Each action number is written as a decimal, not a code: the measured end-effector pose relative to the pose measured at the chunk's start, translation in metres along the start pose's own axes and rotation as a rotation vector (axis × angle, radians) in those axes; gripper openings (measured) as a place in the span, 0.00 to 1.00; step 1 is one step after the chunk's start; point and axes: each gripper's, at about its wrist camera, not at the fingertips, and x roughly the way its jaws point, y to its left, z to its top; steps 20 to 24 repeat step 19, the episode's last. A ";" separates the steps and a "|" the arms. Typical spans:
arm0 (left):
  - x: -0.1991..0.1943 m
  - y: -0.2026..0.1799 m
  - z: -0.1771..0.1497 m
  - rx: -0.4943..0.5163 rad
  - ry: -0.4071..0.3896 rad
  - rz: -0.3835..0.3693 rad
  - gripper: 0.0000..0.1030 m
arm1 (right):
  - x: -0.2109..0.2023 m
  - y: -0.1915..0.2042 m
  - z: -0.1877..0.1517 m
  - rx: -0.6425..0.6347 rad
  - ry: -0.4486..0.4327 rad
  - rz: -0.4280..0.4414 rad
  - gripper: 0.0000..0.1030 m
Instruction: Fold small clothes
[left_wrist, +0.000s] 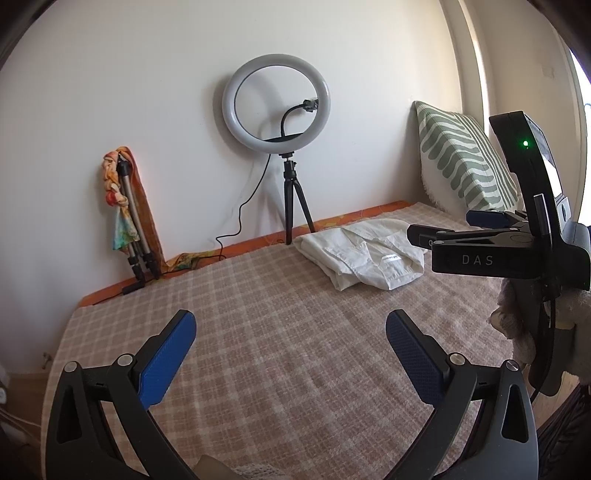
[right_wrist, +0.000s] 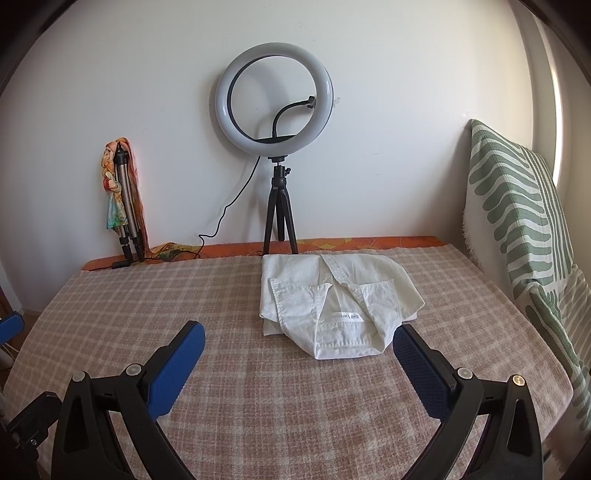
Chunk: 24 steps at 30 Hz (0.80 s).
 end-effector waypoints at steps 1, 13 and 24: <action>0.000 0.000 0.000 -0.002 0.002 -0.001 0.99 | 0.000 0.000 0.000 0.001 0.000 0.001 1.00; 0.001 0.000 -0.003 0.002 0.013 0.018 0.99 | 0.002 0.000 -0.002 -0.010 0.006 0.004 1.00; 0.002 0.006 -0.005 -0.013 0.025 0.034 0.99 | 0.009 -0.002 -0.003 -0.008 0.024 0.002 1.00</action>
